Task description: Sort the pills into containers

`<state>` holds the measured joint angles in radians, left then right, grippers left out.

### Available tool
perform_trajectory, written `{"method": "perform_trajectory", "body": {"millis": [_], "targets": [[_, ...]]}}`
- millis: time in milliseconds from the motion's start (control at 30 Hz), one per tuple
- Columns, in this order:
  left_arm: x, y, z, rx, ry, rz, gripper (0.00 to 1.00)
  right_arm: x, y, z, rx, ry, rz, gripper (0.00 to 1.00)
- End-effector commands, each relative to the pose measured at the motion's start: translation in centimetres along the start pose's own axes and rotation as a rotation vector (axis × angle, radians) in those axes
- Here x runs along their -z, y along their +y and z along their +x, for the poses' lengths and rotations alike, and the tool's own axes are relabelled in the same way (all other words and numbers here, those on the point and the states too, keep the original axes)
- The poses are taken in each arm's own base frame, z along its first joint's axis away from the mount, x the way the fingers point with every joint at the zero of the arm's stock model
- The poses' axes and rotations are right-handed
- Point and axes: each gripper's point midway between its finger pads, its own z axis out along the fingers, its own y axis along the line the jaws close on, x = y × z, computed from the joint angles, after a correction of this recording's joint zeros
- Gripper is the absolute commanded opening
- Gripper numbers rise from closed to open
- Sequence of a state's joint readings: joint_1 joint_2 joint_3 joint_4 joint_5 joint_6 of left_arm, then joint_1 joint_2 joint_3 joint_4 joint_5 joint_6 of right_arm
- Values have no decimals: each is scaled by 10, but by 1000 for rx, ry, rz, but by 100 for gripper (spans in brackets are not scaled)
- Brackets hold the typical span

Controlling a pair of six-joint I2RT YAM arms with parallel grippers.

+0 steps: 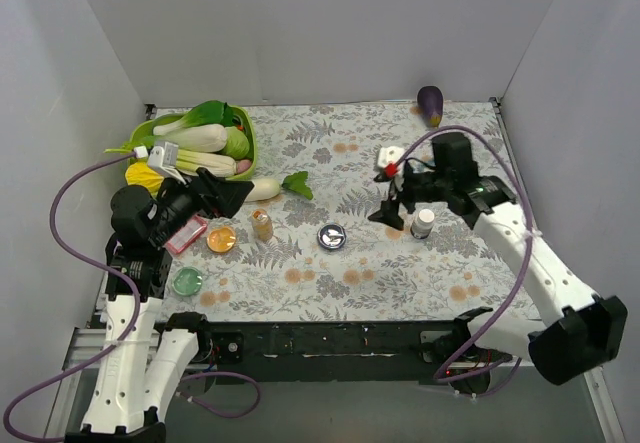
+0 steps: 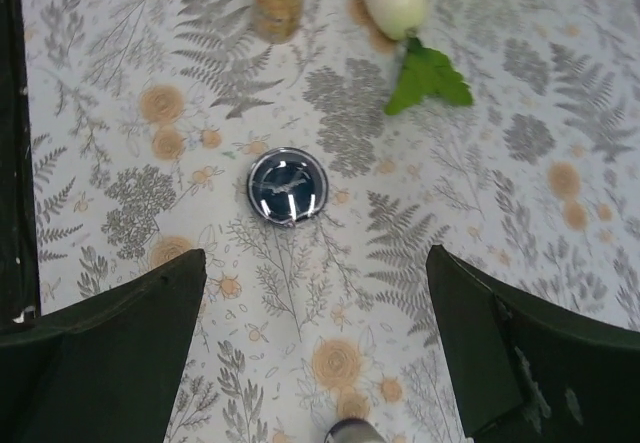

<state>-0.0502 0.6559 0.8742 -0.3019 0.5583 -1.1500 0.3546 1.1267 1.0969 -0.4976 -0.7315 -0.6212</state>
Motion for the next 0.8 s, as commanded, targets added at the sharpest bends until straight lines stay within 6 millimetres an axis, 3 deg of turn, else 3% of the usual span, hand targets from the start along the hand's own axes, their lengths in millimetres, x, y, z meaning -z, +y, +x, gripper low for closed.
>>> {"method": "perform_trajectory", "body": {"millis": [0, 33, 100, 133, 233, 300, 333, 367, 467, 600, 767], "targets": [[4, 1, 15, 25, 35, 2, 98, -52, 49, 28, 307, 140, -253, 98], [6, 0, 16, 25, 33, 3, 98, -66, 52, 44, 339, 194, -293, 98], [7, 2, 17, 26, 30, -6, 98, -83, 69, 56, 428, 228, -375, 98], [8, 3, 19, 29, 33, -11, 98, -92, 71, 71, 505, 251, -429, 98], [10, 6, 25, 34, 48, -25, 98, -110, 70, 88, 617, 255, -527, 98], [10, 8, 29, 37, 59, -29, 98, -122, 64, 91, 617, 265, -534, 98], [10, 9, 29, 34, 59, -32, 98, -131, 63, 104, 588, 293, -561, 98], [10, 9, 28, 31, 57, -35, 98, -137, 58, 96, 566, 295, -555, 98], [10, 10, 28, 22, 57, -41, 98, -153, 57, 107, 489, 343, -555, 98], [10, 12, 31, 26, 61, -45, 98, -166, 47, 122, 466, 398, -440, 98], [8, 13, 34, 32, 68, -35, 98, -172, 48, 134, 425, 449, -426, 98]]}}
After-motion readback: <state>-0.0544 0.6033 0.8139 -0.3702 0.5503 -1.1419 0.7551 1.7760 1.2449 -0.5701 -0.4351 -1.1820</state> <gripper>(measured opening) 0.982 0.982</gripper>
